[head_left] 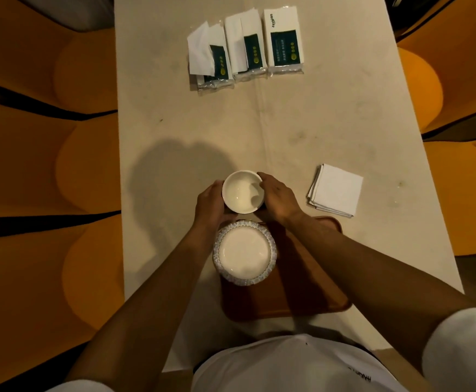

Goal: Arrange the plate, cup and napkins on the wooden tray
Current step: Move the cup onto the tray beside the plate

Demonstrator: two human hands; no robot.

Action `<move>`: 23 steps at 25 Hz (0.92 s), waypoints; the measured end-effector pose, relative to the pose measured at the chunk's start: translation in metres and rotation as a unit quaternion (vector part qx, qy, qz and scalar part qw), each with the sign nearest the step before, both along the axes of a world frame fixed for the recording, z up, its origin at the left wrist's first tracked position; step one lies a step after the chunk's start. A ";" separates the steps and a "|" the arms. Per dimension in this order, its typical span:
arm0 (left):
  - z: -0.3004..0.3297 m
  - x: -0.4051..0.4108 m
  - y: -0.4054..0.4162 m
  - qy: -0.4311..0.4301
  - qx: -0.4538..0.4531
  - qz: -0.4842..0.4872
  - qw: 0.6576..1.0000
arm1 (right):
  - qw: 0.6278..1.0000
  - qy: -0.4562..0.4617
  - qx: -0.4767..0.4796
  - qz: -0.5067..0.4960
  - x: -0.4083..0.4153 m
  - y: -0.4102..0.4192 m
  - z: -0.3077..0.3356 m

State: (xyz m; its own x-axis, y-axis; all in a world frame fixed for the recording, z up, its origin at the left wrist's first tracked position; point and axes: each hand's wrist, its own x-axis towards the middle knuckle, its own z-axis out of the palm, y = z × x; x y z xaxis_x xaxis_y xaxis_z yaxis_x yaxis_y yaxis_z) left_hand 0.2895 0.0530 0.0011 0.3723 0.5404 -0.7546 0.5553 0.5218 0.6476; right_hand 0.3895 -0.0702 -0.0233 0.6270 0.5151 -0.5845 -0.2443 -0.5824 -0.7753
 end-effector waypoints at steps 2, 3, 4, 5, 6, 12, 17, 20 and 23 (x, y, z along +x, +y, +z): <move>0.004 -0.001 -0.005 -0.006 0.003 0.026 1.000 | 1.000 -0.015 -0.003 0.016 0.002 -0.007 0.007; 0.008 -0.004 -0.008 -0.014 -0.006 0.042 0.999 | 0.998 -0.047 -0.002 0.041 0.003 -0.013 0.013; 0.010 -0.006 -0.012 -0.018 -0.008 0.040 0.999 | 0.993 -0.090 -0.002 0.072 0.004 -0.021 0.018; 0.014 -0.007 -0.018 -0.029 -0.011 0.037 0.999 | 0.989 -0.121 0.001 0.085 0.005 -0.030 0.022; 0.019 -0.007 -0.025 -0.039 -0.011 0.031 0.999 | 0.991 -0.116 0.013 0.059 0.006 -0.041 0.026; 0.016 -0.007 -0.102 -0.066 -0.078 -0.044 0.994 | 0.994 -0.091 0.001 -0.052 0.005 -0.136 0.040; -0.003 -0.005 -0.144 -0.050 -0.125 -0.067 0.989 | 0.994 -0.088 -0.034 -0.055 0.003 -0.179 0.033; -0.004 -0.004 -0.153 -0.046 -0.128 -0.069 0.988 | 0.993 -0.101 -0.044 -0.047 0.005 -0.187 0.024; -0.005 -0.002 -0.155 -0.036 -0.120 -0.070 0.990 | 0.991 -0.114 -0.051 -0.035 0.007 -0.189 0.017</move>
